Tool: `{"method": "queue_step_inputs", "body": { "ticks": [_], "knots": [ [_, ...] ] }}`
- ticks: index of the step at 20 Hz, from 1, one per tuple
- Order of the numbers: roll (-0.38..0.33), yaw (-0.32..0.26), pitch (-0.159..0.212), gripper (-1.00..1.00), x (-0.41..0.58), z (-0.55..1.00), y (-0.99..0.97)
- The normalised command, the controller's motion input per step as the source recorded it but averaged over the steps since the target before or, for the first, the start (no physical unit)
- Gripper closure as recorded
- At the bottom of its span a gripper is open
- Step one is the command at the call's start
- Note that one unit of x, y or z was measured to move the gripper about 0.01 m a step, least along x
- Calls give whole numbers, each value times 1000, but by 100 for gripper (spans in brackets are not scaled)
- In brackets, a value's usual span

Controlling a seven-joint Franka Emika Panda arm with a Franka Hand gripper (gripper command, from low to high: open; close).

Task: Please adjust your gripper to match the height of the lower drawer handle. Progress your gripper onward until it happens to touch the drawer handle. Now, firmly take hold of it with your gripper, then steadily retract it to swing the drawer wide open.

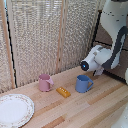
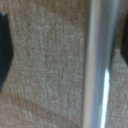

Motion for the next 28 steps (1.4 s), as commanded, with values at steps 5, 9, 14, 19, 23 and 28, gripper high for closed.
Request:
{"method": "queue_step_inputs", "body": {
  "ticks": [5, 9, 14, 19, 23, 28],
  "knots": [
    [318, -101, 45, 100, 0, 23, -20],
    [375, -93, 61, 100, 0, 0, 66],
    [375, -99, 73, 100, 0, 0, 269],
    [375, -94, 84, 100, 13, 0, 322],
    [348, -99, 141, 100, 207, -45, 436],
    [51, -14, 55, 100, 46, -290, 927]
  ]
}}
